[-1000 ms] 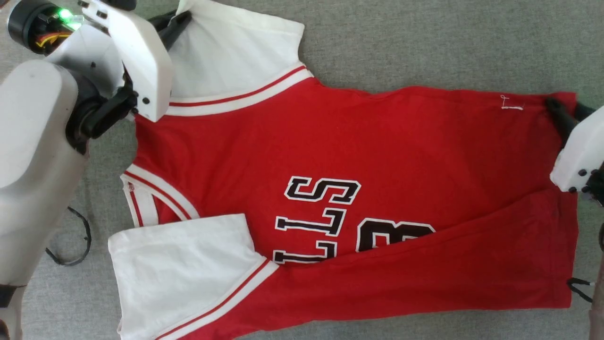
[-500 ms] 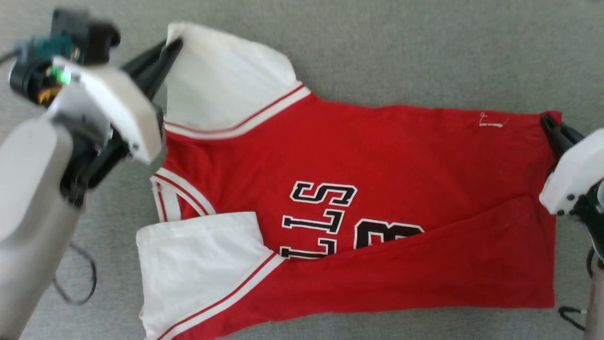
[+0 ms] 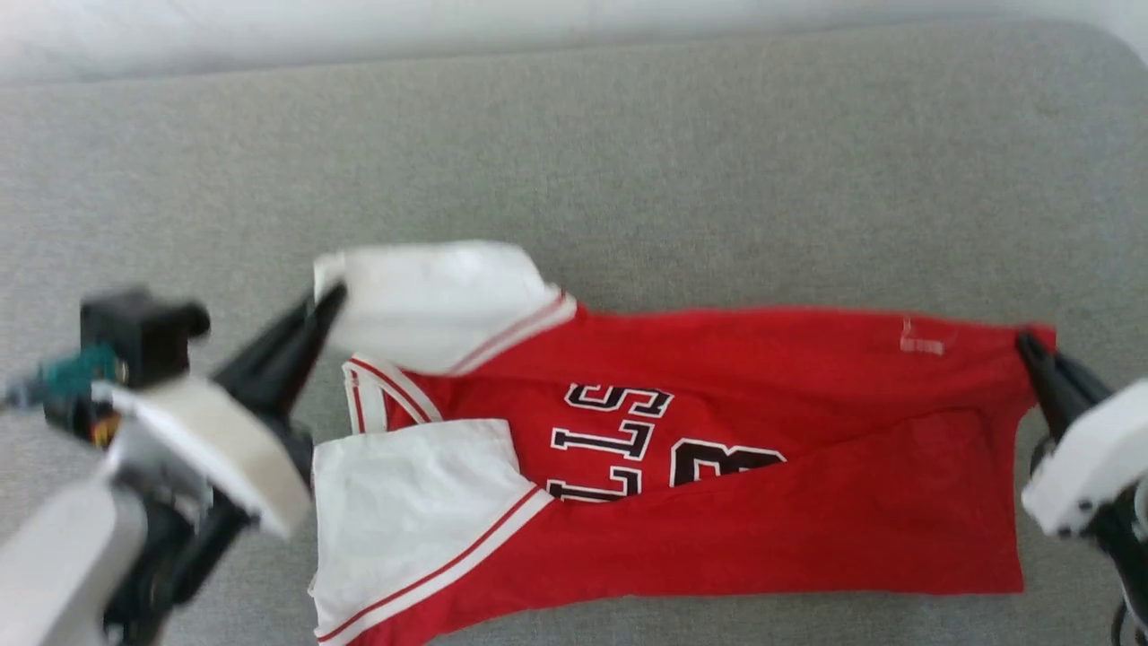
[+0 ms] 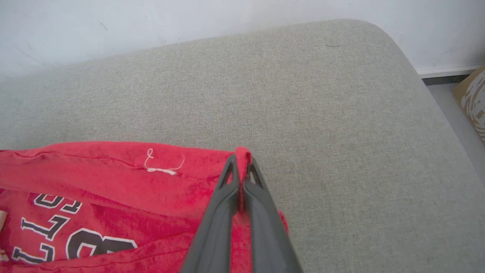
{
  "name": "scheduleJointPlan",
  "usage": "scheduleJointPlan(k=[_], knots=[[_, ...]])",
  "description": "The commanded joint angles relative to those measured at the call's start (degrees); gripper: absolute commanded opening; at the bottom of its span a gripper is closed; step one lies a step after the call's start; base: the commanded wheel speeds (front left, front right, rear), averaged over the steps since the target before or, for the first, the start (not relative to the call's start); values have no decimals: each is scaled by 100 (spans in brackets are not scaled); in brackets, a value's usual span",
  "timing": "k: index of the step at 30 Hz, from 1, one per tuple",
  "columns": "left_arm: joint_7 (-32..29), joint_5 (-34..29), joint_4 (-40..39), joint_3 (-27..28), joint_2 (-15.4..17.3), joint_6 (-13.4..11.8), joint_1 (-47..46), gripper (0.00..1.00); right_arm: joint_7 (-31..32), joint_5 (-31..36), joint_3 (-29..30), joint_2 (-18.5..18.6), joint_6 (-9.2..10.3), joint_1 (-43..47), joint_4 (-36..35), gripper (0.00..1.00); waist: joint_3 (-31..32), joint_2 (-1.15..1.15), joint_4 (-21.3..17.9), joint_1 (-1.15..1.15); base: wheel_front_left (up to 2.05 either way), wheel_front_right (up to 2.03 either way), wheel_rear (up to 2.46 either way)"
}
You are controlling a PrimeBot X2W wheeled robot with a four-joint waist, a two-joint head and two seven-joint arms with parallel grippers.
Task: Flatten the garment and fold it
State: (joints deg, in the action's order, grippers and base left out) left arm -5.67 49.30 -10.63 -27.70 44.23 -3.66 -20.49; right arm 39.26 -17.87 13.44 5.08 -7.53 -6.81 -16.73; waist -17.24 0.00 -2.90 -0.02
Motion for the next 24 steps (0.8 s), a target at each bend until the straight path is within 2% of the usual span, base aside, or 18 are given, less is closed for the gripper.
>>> scheduleJointPlan(k=[1, 6, 11, 17, 18, 19, 20, 21, 22, 23, 24], knots=[[97, 91, -212, 66, 114, -113, 393, 0, -22, -96, 65, -49, 4, 256, -83, 0, 197, 0, 57, 2, 0, 0, 0], [287, 368, -544, 107, 172, -331, 1274, 0, -44, -227, 215, -135, 4, 795, -86, 0, 209, 0, 104, 2, 0, 0, 0], [360, 569, -292, -45, 6, -310, 1687, 0, -122, -257, 189, -187, 4, 976, 154, 0, 169, 0, 143, 2, 0, 0, 0], [277, 610, 563, -335, -410, -142, 1445, 0, -240, -53, 41, -207, 4, 751, 662, 0, 154, 0, 148, 2, 0, 0, 0], [246, 571, 683, -395, -462, -110, 1363, 5, -258, -42, 28, -209, 4, 706, 742, 0, 154, 0, 147, 2, 0, 0, 0], [251, 566, 796, -418, -544, -101, 1286, 24, -268, -28, 16, -210, 4, 670, 816, 2, 153, 0, 149, 2, 0, 0, 0], [261, 559, 895, -434, -613, -91, 1216, 40, -277, -14, 6, -211, 4, 637, 875, 23, 153, 0, 149, 2, 0, 0, 0], [261, 559, 895, -434, -613, -91, 1216, 40, -277, -14, 6, -211, 4, 637, 875, 23, 153, 0, 149, 2, 0, 0, 0], [249, 536, 975, -471, -661, -76, 1154, 73, -287, -4, 1, -212, 4, 613, 918, 45, 156, 0, 148, 2, 0, 0, 0], [237, 541, 1028, -496, -711, -57, 1110, 95, -290, -1, -1, -212, 4, 600, 942, 95, 160, 0, 144, 2, 0, 0, 0], [247, 565, 1060, -493, -759, -52, 1082, 100, -281, -4, -1, -213, 4, 601, 948, 100, 168, 0, 139, 2, 0, 0, 0]])
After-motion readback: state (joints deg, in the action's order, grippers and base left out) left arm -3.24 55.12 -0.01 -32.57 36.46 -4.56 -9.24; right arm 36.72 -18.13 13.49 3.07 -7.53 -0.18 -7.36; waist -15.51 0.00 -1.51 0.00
